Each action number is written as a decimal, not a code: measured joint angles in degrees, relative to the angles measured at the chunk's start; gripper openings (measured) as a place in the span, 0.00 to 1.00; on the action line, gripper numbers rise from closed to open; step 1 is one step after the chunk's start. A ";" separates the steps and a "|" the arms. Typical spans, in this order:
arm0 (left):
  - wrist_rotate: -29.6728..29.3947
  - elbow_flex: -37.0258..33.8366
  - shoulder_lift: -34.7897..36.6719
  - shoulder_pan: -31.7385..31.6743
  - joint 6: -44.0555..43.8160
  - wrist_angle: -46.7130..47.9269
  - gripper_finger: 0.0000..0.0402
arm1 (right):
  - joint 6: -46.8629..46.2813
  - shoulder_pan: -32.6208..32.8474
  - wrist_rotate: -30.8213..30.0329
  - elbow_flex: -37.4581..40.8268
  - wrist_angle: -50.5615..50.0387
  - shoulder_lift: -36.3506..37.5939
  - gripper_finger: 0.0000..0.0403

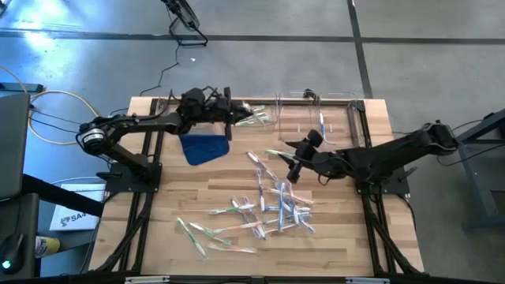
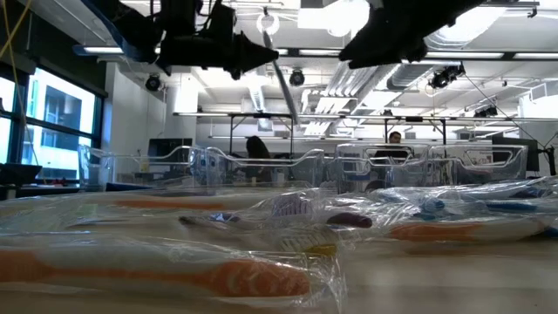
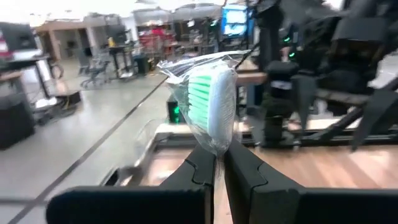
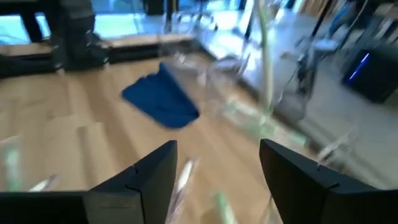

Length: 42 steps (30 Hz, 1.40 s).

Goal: Pick & Place Toothbrushes
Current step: Put the green toothbrush into the middle left transparent bin

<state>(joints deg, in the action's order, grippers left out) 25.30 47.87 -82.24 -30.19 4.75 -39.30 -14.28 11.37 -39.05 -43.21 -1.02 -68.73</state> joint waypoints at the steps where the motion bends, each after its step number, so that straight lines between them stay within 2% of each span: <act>1: 0.31 0.69 0.00 -0.56 0.37 2.36 0.02 | -2.14 0.00 1.50 0.01 -1.73 0.62 0.53; 5: -0.81 7.42 0.00 -2.25 7.43 19.75 0.02 | -9.92 -0.08 6.96 0.03 -9.68 2.72 0.42; 10: -14.95 18.90 -0.81 -2.48 18.95 44.00 0.02 | -16.71 -0.08 12.37 0.05 -17.94 2.70 0.18; 12: -18.96 22.34 -1.21 -2.49 21.64 48.39 0.02 | -18.82 -0.08 14.00 0.05 -19.68 2.23 0.07; 14: -21.03 24.98 -1.45 -3.00 23.04 51.04 0.02 | -19.15 -0.07 14.93 0.05 -20.05 1.40 0.02; 21: -15.52 28.78 -5.98 -7.18 20.66 56.42 0.02 | -20.55 0.39 16.85 0.10 -18.76 -1.54 0.01; 29: -8.18 28.99 -14.48 -11.35 17.89 56.17 0.02 | -21.75 2.86 18.27 0.10 -17.47 -2.38 0.00; 32: -7.78 29.77 -17.21 -12.52 17.25 56.82 0.02 | -21.96 4.03 18.30 0.10 -16.29 -2.35 0.00; 35: -7.43 32.41 -19.04 -13.52 17.29 61.08 0.02 | -23.05 4.71 18.27 0.10 -15.88 -2.34 0.00; 42: -7.38 43.38 -22.29 -12.80 19.27 72.16 0.02 | -23.48 4.28 18.02 0.10 -15.85 -2.46 0.00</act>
<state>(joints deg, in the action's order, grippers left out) 17.92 91.25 -104.53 -42.98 24.02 32.86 -37.76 15.65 -21.03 -43.11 -16.87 -71.19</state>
